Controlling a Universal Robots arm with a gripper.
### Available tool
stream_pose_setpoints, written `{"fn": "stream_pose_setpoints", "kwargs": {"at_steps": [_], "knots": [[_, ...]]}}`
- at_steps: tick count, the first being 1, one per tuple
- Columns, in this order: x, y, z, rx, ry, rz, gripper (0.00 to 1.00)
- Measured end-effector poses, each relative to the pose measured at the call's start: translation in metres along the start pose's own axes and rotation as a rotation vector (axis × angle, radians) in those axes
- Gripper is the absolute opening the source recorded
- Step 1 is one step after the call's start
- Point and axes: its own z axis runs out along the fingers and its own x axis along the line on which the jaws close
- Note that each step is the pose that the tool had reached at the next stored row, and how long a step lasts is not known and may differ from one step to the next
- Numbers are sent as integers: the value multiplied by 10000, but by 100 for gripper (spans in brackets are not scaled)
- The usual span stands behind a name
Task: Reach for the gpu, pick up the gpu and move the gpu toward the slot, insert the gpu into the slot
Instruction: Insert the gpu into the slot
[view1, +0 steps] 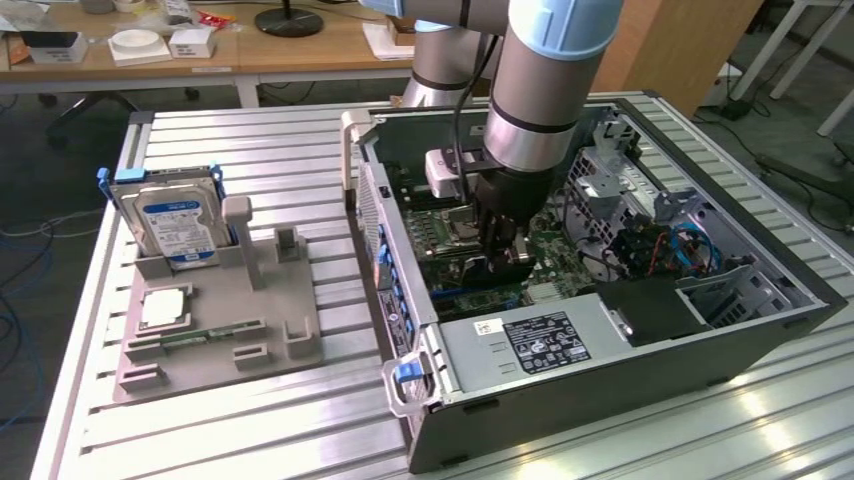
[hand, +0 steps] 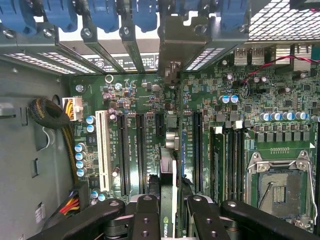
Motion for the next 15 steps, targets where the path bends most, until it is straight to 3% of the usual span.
{"fn": "stream_pose_setpoints", "kwargs": {"at_steps": [5, 15], "knots": [[-1, 0, 1, -5, -10, -368, 26], [-4, 9, 1, -6, -9, -375, 26]]}}
